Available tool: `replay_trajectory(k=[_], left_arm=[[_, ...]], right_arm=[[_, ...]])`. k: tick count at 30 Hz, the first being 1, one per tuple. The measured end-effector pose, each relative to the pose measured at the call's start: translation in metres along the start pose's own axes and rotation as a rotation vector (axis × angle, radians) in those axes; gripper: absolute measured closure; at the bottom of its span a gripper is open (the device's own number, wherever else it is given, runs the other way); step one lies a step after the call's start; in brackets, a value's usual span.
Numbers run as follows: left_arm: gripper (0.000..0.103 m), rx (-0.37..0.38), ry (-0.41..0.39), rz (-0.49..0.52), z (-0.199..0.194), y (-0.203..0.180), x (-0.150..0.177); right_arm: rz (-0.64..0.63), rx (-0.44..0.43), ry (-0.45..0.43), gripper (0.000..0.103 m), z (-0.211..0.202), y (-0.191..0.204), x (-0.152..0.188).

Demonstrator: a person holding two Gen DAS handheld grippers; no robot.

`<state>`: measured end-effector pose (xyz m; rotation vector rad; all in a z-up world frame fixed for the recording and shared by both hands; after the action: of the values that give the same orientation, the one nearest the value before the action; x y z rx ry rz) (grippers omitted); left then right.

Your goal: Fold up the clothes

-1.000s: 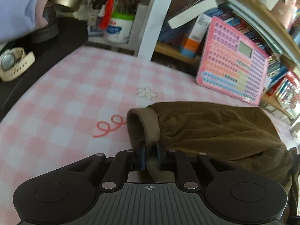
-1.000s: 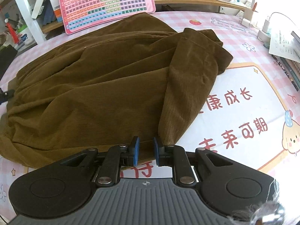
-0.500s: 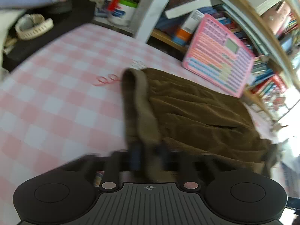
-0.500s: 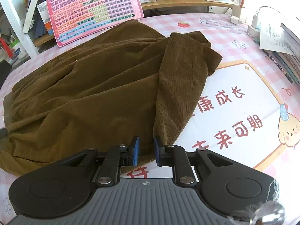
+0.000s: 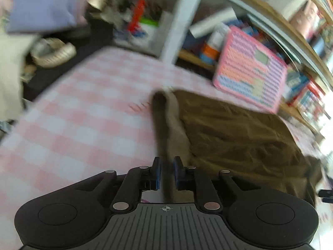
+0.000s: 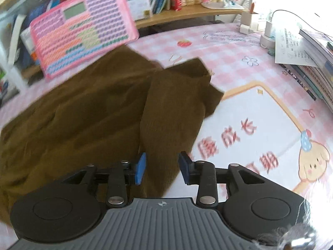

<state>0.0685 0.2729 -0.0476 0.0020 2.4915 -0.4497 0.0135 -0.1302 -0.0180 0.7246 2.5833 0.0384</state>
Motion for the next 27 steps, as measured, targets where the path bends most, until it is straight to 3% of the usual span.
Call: replay_trajectory(k=[5,8,10,11,12,13,14,17,21,25,27], left_arm=[[0.088,-0.016,-0.072,0.044,-0.019,-0.013,0.006],[0.088,-0.024,-0.114,0.071,-0.031,-0.021,0.009],[0.088,-0.009,-0.093,0.121,-0.028,-0.035,0.017],[0.088,-0.009,-0.076,0.141,-0.025,-0.04,0.023],[0.088,-0.011,-0.059,0.149,-0.021,-0.043,0.027],[0.088,-0.009,-0.038,0.148,-0.018,-0.044,0.031],[0.088,-0.008,-0.013,0.139,-0.014,-0.043,0.034],[0.088,0.003,0.0,0.13,-0.012,-0.039,0.036],[0.088,0.018,0.015,0.135,-0.013,-0.035,0.036],[0.088,0.035,0.045,0.127,-0.01,-0.034,0.039],[0.087,0.056,0.06,0.136,-0.009,-0.035,0.041]], right_arm=[[0.057,0.003,-0.007,0.053,0.014,0.007,-0.046],[0.087,0.043,0.012,0.052,0.03,0.014,-0.068],[0.092,0.079,0.024,0.053,0.04,0.017,-0.077],[0.089,0.109,0.026,0.058,0.044,0.016,-0.079],[0.087,0.142,0.026,0.079,0.046,0.014,-0.081],[0.088,0.148,0.009,0.092,0.041,0.01,-0.079],[0.092,0.134,-0.022,0.099,0.03,0.003,-0.076],[0.104,0.09,-0.114,0.099,-0.004,-0.018,-0.067],[0.127,0.065,-0.166,0.099,-0.061,-0.067,-0.025],[0.286,0.113,0.046,0.099,-0.033,-0.135,0.018],[0.304,0.128,0.083,0.099,-0.02,-0.145,0.03]])
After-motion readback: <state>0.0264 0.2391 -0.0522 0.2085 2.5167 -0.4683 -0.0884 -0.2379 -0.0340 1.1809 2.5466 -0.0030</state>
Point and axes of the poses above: each gripper's, at about its wrist camera, not at the fingertips, and z roughly the way its jaws point, y to its left, x to its underside, the point moved 1 cm from there along z, roughly the way its jaws point, and after that the axes turned 11 degrees about y, right-handed, at the moved point
